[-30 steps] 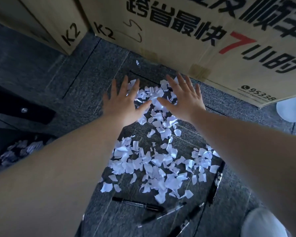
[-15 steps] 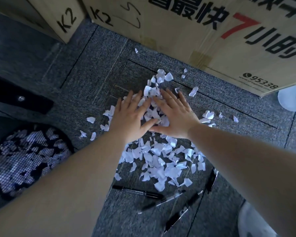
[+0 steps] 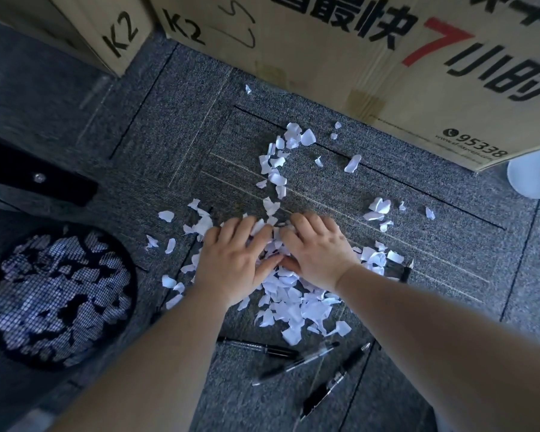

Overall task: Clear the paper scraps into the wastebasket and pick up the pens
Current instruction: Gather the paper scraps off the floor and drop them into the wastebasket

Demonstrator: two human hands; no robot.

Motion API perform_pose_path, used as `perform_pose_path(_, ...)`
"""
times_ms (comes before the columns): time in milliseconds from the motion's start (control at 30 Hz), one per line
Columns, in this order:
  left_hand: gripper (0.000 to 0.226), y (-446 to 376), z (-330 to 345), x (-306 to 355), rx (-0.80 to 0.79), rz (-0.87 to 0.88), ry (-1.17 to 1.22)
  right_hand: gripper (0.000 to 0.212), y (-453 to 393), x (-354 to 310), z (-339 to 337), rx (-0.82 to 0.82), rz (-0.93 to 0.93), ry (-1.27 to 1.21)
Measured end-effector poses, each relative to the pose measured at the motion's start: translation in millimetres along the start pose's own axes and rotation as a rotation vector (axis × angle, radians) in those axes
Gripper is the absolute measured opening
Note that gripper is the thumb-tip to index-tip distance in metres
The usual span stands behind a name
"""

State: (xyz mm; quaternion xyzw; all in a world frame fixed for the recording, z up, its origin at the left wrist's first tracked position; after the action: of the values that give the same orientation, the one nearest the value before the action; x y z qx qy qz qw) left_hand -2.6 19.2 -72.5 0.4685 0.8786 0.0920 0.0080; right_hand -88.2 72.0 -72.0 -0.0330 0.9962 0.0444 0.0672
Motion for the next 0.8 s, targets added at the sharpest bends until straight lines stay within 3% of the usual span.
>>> perform_pose_path(67, 0.054, 6.6, 0.4, 1.8, 0.012, 0.038, -0.021, 0.044, 1.1, -4.9, -0.3, 0.002, -0.022, 0.010)
perform_pose_path(200, 0.043, 8.9, 4.4, 8.7, -0.086, 0.110, -0.009, 0.017, -2.3, -15.0, -6.1, -0.003, -0.099, -0.031)
perform_pose_path(333, 0.030, 2.0, 4.1, 13.6, -0.256, 0.080, 0.061, 0.028, -7.8, -14.3, 6.0, -0.254, -0.070, -0.094)
perform_pose_path(400, 0.029, -1.0, -0.3, 13.1, -0.297, 0.073, 0.075, 0.023, -8.3, -12.0, 5.5, -0.346, -0.032, -0.084)
perform_pose_path(633, 0.027, -13.5, -51.0, -8.4, -0.349, -0.021, 0.136, 0.021, -19.9, 22.0, -61.0, -0.246, 0.185, -0.199)
perform_pose_path(800, 0.024, -27.6, -134.3, -24.1, -0.232, -0.063, 0.151, 0.021, -41.0, 26.2, -137.6, -0.182, 0.229, -0.178)
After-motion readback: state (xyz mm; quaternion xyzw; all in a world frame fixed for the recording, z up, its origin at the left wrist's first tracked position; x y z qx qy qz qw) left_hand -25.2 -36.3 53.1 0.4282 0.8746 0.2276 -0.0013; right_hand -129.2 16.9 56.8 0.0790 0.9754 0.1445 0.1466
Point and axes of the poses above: each hand's wrist, its own y-axis away from the middle knuckle, its own z-axis out of the palm, x = y × z, the point moved 9 cm from there along -y, towards the middle knuckle, and after that the axes turned 2 degrees about -z, right-handed, at the moved point
